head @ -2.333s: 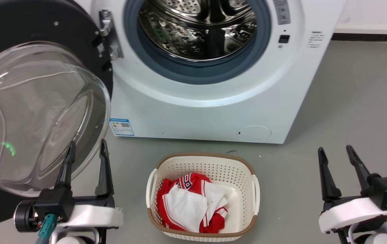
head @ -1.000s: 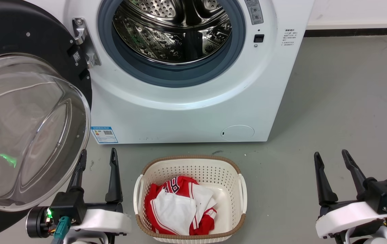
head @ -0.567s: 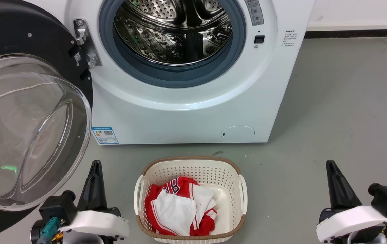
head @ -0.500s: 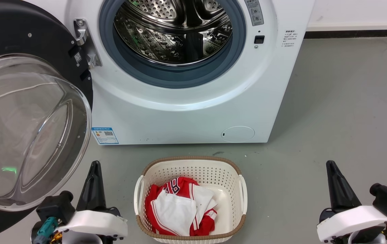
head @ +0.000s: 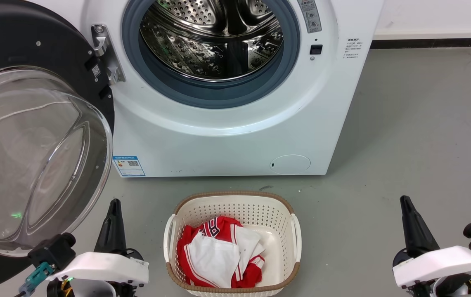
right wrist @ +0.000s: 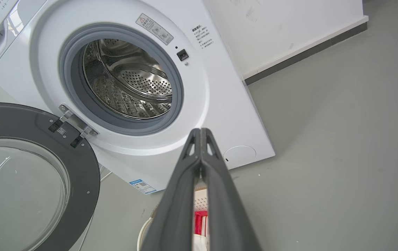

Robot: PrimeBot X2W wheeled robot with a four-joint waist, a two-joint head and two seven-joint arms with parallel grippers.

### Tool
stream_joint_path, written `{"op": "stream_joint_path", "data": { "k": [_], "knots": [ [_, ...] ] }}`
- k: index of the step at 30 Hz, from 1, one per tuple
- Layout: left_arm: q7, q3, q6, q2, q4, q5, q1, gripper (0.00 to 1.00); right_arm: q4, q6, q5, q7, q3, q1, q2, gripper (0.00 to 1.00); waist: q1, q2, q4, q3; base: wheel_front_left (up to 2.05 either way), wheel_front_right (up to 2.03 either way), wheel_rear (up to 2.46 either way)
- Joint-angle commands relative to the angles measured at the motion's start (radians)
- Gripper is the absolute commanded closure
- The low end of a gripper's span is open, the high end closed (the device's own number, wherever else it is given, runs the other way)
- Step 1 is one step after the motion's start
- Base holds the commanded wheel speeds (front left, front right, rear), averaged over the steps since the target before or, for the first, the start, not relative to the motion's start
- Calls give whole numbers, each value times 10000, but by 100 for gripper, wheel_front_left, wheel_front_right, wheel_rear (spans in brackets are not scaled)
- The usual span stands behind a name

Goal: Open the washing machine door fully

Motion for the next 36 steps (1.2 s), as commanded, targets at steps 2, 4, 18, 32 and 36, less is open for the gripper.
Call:
{"op": "stream_joint_path", "data": {
  "k": [2,4,18,32,36],
  "knots": [
    [140,101,-97,18,-49,-629,-277,100,-40,-1,676,82,-42,-361,-79,100,0,0,5,-10,0,0,0],
    [217,128,-128,17,-8,-941,-300,100,0,-2,996,129,-53,-375,-85,100,0,0,9,-17,0,0,0],
    [720,307,-346,11,256,-2963,-427,100,261,-2,3055,440,-136,-538,-112,100,0,0,34,-65,0,0,0],
    [1122,452,-523,6,478,-4589,-548,100,478,-2,4706,698,-221,-663,-121,100,0,0,56,-110,0,0,0],
    [1246,490,-568,5,537,-5051,-569,100,541,-2,5177,776,-250,-697,-122,100,0,0,63,-124,0,0,0]
  ]
}}
